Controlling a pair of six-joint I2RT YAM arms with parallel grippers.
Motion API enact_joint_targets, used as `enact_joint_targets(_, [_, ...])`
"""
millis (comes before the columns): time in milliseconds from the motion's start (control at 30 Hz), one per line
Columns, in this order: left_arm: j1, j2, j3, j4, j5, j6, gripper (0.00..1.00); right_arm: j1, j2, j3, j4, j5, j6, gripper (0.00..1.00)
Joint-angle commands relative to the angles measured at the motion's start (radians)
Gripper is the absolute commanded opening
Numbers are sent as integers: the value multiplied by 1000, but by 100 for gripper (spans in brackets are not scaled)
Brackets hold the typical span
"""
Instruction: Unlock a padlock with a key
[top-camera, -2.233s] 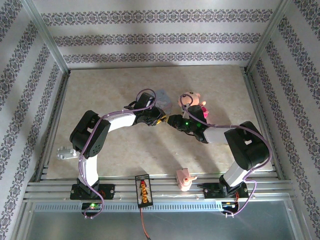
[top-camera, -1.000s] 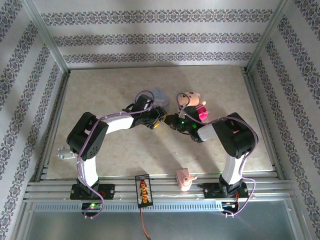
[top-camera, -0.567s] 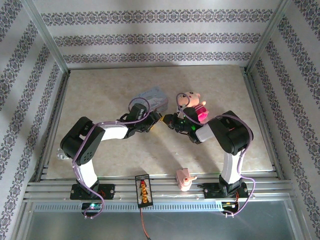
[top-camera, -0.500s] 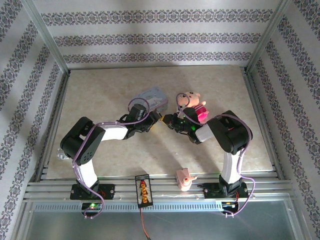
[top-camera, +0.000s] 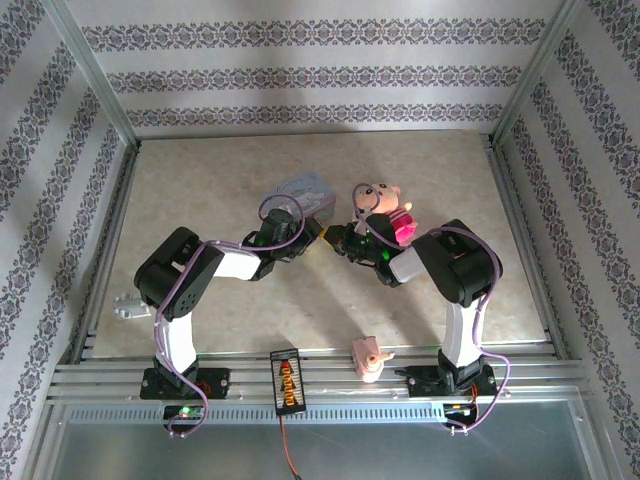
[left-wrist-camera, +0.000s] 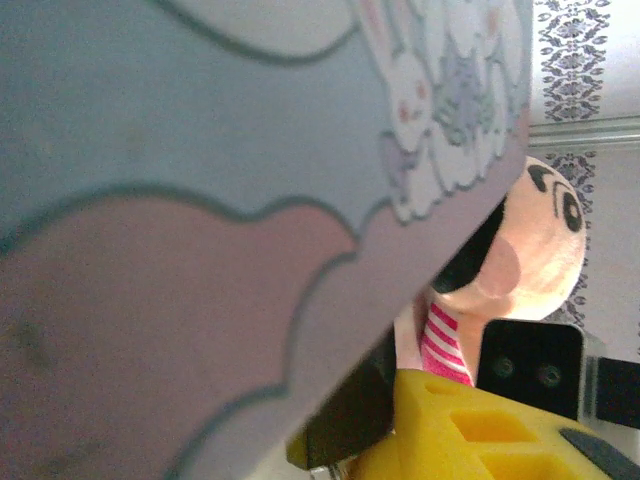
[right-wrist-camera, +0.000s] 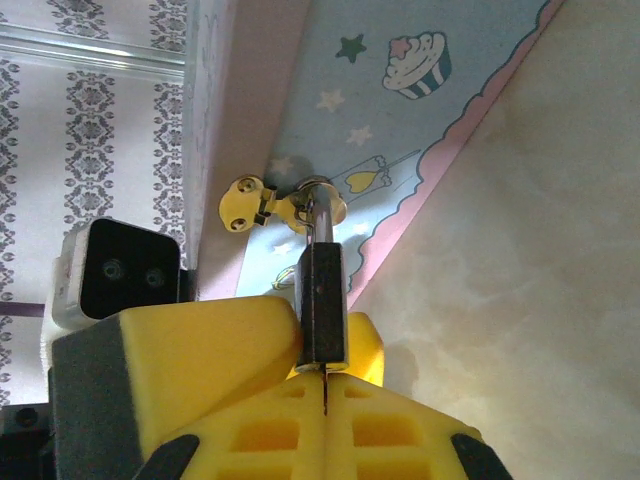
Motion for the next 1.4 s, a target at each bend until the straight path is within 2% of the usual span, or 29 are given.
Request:
enact_joint_targets(0, [-9,14,27,53,-19,6,44,0,11,32,61,-11,8,0])
enact_joint_targets(167, [-3,26,34,66,-28,9,50,-2,22,38,61,-11,9,0])
enact_joint_targets(300, [4,47,49,71,-31,6,50,-5,28,38,66,-10,9,0])
enact_joint_targets(433, [10,65,65,72,-44,12,46,-8,28,33,65,-7,9,0])
enact_joint_targets(600, [11,85,96,76,-57,26,37,-8,33,33,66,-5,9,0])
enact_joint_targets(700, [12,89,106,75,-68,39,26,-9,37,33,65,2,8,2])
enact_joint_targets(833, [12,84,112,52,-85,56,12,-15,32,30,63,13,-3,11])
enact_joint_targets(933, [13,84,109,52,-95,55,7,-18,2,21,33,24,-33,19])
enact_joint_targets(1067, [13,84,111,46,-101,50,3,-18,-79,6,-89,55,-114,29])
enact_joint_targets(1167, [13,81,108,50,-109,40,3,-11,-164,2,-242,105,-215,31])
enact_joint_targets(1267, [14,72,110,39,-113,30,4,16,-259,31,-496,207,-359,32])
enact_joint_targets(1367, [14,62,123,1,-109,2,4,81,-338,107,-785,391,-536,31])
